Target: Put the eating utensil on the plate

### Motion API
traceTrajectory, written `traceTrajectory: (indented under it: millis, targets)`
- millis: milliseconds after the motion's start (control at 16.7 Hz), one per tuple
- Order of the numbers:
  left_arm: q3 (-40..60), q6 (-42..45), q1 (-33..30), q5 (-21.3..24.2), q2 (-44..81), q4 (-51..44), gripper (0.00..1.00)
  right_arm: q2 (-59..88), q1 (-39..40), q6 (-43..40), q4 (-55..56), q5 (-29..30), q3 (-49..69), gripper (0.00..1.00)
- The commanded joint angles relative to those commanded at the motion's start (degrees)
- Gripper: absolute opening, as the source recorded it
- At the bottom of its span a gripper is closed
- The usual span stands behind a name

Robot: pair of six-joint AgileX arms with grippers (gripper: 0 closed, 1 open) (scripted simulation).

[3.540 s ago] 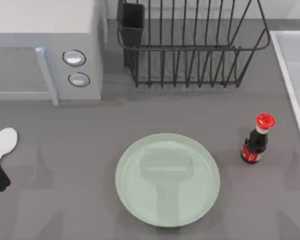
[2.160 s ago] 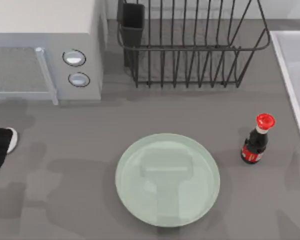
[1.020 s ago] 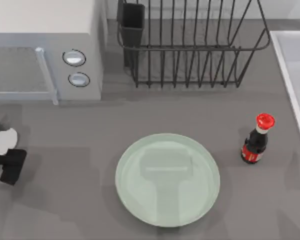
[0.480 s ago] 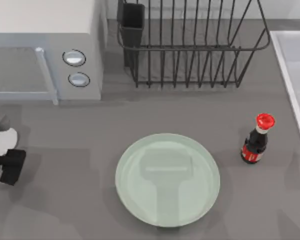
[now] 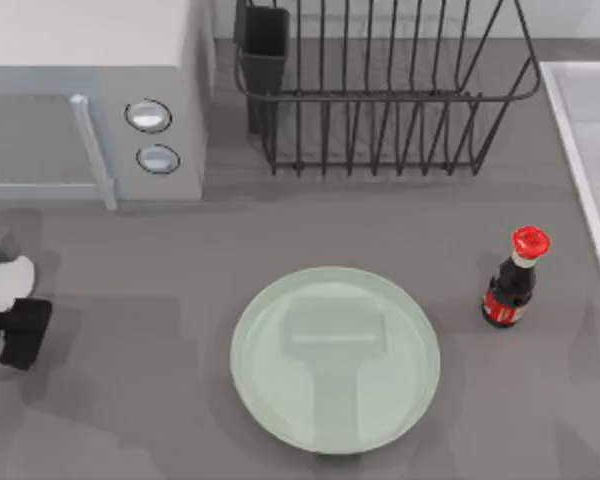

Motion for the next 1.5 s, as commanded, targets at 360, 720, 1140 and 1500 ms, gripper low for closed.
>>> traceTrajectory:
  millis: [360, 720, 1140, 1500]
  targets:
    - [0.0, 0.0, 0.0, 0.0, 0.0, 0.0, 0.00, 0.0, 0.0, 0.0, 0.0, 0.0, 0.0, 1.00]
    - [1.6, 0.1, 0.0, 0.5, -3.8, -3.2, 0.00, 0.0, 0.0, 0.0, 0.0, 0.0, 0.0, 1.00]
    - [11.4, 0.0, -0.2, 0.5, -9.1, -19.7, 0.00, 0.0, 0.0, 0.0, 0.0, 0.0, 0.0, 1.00]
    - [16.2, -0.2, -0.3, 0.5, -12.9, -26.9, 0.00, 0.0, 0.0, 0.0, 0.0, 0.0, 0.0, 1.00]
